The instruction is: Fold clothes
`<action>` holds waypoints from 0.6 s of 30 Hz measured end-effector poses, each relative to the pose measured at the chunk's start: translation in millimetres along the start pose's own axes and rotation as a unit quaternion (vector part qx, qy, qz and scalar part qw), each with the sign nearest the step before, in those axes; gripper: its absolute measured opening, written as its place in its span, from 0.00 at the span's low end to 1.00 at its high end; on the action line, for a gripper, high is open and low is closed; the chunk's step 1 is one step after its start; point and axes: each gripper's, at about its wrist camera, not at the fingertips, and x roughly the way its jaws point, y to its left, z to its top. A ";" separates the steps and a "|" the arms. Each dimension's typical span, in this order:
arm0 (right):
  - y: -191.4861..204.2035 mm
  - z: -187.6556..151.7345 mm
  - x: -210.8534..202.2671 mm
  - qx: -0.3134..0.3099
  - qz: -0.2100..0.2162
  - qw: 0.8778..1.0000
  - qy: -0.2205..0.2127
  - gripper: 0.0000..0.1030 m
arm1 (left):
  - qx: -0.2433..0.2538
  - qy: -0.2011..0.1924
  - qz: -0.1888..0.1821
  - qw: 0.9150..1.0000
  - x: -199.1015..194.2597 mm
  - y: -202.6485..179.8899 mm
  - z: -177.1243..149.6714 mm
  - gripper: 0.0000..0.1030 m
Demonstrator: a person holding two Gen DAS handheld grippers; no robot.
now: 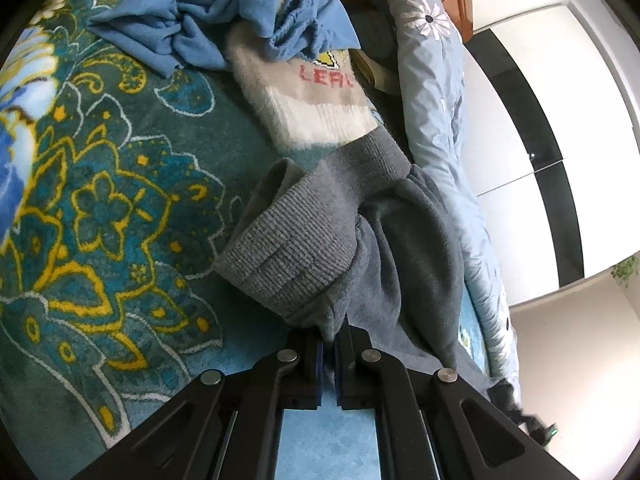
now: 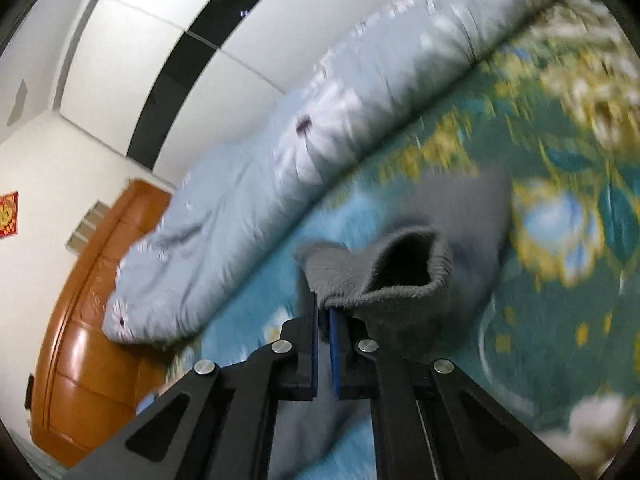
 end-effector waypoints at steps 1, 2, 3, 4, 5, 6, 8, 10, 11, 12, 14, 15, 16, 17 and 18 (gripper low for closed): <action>2.2 9.8 1.2 0.000 -0.005 1.000 -0.010 0.05 | 0.002 0.000 0.000 1.000 -1.4 -0.2 0.5 0.04; 3.0 18.5 4.3 0.000 -0.013 1.000 -0.016 0.05 | 0.003 0.000 0.000 1.000 -1.8 -0.7 1.0 0.04; 3.1 26.7 8.8 0.002 -0.025 0.999 -0.022 0.05 | 0.004 -0.001 0.000 1.000 -1.2 -1.1 1.2 0.04; 1.3 33.4 13.7 0.003 -0.037 0.999 -0.025 0.05 | 0.006 -0.001 0.001 1.000 -1.7 -1.2 0.5 0.04; -2.4 38.3 18.9 0.006 -0.052 0.998 -0.026 0.04 | 0.008 0.000 0.003 1.000 -1.8 -1.8 0.2 0.04; -6.2 43.3 24.2 0.008 -0.066 0.997 -0.028 0.05 | 0.010 0.001 0.005 1.000 -2.2 -2.0 -0.3 0.04; -17.8 47.0 33.8 0.017 -0.094 0.995 -0.027 0.04 | 0.011 0.003 0.006 1.000 -0.2 -2.1 -0.9 0.04; -33.6 46.7 39.8 0.028 -0.115 0.993 -0.025 0.04 | 0.011 0.004 0.007 1.000 0.2 -1.7 -0.2 0.04; -40.2 47.5 40.8 0.029 -0.124 0.992 -0.023 0.04 | 0.012 0.004 0.008 1.000 0.1 -1.9 0.3 0.04; -46.6 48.6 41.8 0.028 -0.130 0.991 -0.020 0.05 | 0.012 0.004 0.009 1.000 0.0 -2.1 0.8 0.04; -53.7 50.1 39.1 0.022 -0.118 0.993 -0.013 0.07 | 0.016 0.003 0.015 1.000 -0.7 -4.1 -0.9 0.05; -53.9 50.7 34.1 0.018 -0.110 0.994 -0.014 0.07 | 0.016 0.003 0.018 1.000 -0.4 -5.1 -1.5 0.05; -52.7 51.0 29.5 0.012 -0.103 0.995 -0.017 0.07 | 0.016 0.005 0.022 1.000 0.6 -5.9 -2.1 0.06; -48.7 50.4 22.5 -0.001 -0.093 0.995 -0.023 0.09 | 0.016 0.007 0.023 1.000 1.1 -6.2 -2.3 0.08; -43.6 47.6 13.3 -0.015 -0.082 0.996 -0.029 0.23 | 0.016 0.010 0.024 1.000 1.7 -6.4 -2.5 0.09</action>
